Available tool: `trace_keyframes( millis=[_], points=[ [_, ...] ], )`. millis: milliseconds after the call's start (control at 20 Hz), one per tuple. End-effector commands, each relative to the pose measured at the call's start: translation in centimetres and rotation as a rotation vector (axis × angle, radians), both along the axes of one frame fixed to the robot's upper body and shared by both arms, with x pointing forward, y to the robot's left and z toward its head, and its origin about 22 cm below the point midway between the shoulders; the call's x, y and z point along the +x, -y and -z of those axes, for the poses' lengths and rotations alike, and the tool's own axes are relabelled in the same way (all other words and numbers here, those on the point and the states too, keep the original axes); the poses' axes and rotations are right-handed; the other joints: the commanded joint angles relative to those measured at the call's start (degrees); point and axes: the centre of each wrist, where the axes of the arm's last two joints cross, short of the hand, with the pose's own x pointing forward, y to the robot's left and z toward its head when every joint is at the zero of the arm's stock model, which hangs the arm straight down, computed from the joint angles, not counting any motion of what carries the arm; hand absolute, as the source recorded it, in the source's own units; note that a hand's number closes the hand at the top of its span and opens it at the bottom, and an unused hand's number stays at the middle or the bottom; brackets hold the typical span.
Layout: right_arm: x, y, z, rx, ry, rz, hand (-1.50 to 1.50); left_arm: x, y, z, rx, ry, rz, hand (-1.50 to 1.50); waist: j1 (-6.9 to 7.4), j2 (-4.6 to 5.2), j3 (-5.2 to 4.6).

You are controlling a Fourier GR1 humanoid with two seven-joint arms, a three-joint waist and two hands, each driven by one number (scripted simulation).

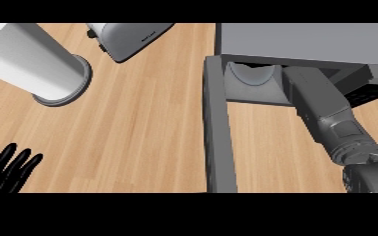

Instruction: Pick up the milk, place it into the microwave and close the microwave

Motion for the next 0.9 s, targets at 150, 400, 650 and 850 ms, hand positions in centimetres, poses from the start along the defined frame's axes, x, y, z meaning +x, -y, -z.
trace_keyframes(
  millis=[150, 400, 650, 850],
  points=[
    [-0.7, 0.5, 1.4, 0.215, 0.007, -0.201, -1.50, -0.1, 2.6, 1.3, 0.034, -0.068, 0.161, -1.50, -2.71, -2.23, -0.57],
    [-3.7, -1.7, 6.8, 0.377, -0.053, -0.275, -1.50, 2.1, 3.3, 3.0, 0.115, -0.066, 0.203, -1.50, -4.53, -2.88, -0.68],
    [-6.2, -0.4, 10.1, 0.425, -0.084, -0.301, -1.50, 2.6, 5.3, 5.1, 0.120, -0.072, 0.217, -1.50, -5.50, -3.45, -0.76],
    [-9.4, -1.4, 13.8, 0.400, -0.132, -0.309, -1.50, 4.7, 6.4, 5.5, 0.148, -0.084, 0.204, -1.50, -6.94, -3.85, -0.83]
  ],
)
